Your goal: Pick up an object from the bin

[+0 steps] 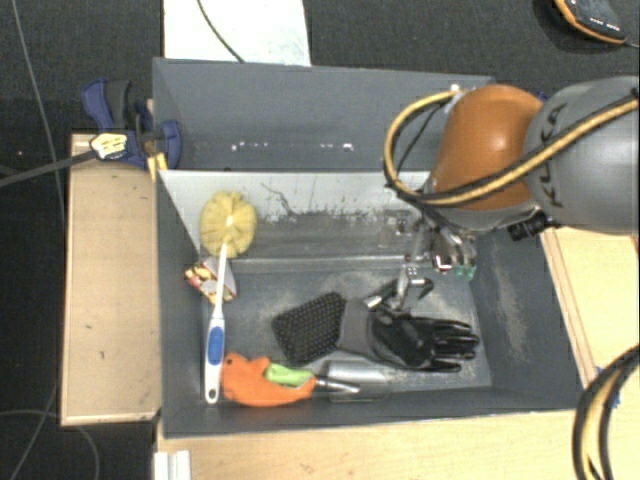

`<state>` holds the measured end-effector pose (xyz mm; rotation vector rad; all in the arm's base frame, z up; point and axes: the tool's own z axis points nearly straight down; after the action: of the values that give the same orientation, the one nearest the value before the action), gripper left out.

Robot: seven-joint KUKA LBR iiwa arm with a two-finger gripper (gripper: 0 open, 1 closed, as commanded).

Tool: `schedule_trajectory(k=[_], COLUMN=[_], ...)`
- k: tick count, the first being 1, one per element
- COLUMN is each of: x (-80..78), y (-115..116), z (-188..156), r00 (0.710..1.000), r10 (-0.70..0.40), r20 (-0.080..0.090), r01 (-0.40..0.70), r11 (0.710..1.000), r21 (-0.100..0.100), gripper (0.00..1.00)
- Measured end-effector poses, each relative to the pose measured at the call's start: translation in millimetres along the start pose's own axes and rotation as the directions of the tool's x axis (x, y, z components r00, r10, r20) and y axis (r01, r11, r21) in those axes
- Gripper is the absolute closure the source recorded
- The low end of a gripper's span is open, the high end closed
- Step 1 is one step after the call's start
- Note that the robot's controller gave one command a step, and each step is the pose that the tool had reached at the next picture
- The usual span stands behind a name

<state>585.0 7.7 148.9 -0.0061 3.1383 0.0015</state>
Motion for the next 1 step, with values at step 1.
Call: schedule_trajectory(k=[1], x=[0.0], y=[0.0], z=[0.0], r00=[1.0], r10=[0.0], r20=[0.0], r01=[0.0], r11=[1.0], r21=[0.0], gripper=[0.0])
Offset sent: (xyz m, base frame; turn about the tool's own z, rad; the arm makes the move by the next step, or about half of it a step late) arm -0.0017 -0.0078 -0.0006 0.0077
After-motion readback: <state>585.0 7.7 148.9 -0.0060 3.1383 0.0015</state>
